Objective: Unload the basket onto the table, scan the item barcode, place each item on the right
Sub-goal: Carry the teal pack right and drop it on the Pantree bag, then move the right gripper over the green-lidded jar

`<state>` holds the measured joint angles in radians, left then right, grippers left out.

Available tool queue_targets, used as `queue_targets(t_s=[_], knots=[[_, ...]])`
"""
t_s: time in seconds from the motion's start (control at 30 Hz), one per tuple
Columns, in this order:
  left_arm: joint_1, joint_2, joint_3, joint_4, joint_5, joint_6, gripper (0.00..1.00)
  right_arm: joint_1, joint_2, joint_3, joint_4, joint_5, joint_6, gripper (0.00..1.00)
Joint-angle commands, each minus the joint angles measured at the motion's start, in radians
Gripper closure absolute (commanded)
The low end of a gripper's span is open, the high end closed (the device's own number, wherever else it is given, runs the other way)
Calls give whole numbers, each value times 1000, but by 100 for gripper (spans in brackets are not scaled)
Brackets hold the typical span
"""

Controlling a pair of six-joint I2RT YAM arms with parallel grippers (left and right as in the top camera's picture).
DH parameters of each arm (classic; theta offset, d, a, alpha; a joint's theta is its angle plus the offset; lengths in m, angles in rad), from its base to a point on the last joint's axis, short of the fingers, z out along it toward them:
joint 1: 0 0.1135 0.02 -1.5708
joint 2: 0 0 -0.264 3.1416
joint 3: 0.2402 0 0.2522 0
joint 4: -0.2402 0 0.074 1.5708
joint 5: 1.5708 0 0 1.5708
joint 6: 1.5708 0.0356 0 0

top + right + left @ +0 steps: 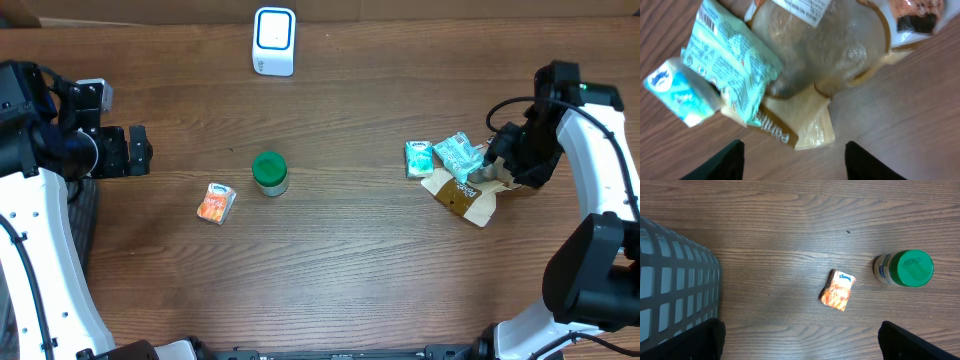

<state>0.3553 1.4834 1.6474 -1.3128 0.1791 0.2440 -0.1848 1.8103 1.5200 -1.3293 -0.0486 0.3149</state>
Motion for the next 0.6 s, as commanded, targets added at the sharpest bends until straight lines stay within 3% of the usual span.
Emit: queue_targets(t_s=[0.0, 0.23, 0.43, 0.57], knots=[[3, 2, 10, 1, -3, 25, 0, 15, -15, 90, -66, -26, 3, 34], [3, 2, 10, 1, -3, 26, 0, 150, -15, 286, -225, -60, -8, 26], [3, 2, 10, 2, -3, 25, 0, 294, -15, 296, -117, -198, -8, 24], [3, 2, 10, 2, -3, 26, 0, 415, -14, 293, -15, -200, -54, 10]])
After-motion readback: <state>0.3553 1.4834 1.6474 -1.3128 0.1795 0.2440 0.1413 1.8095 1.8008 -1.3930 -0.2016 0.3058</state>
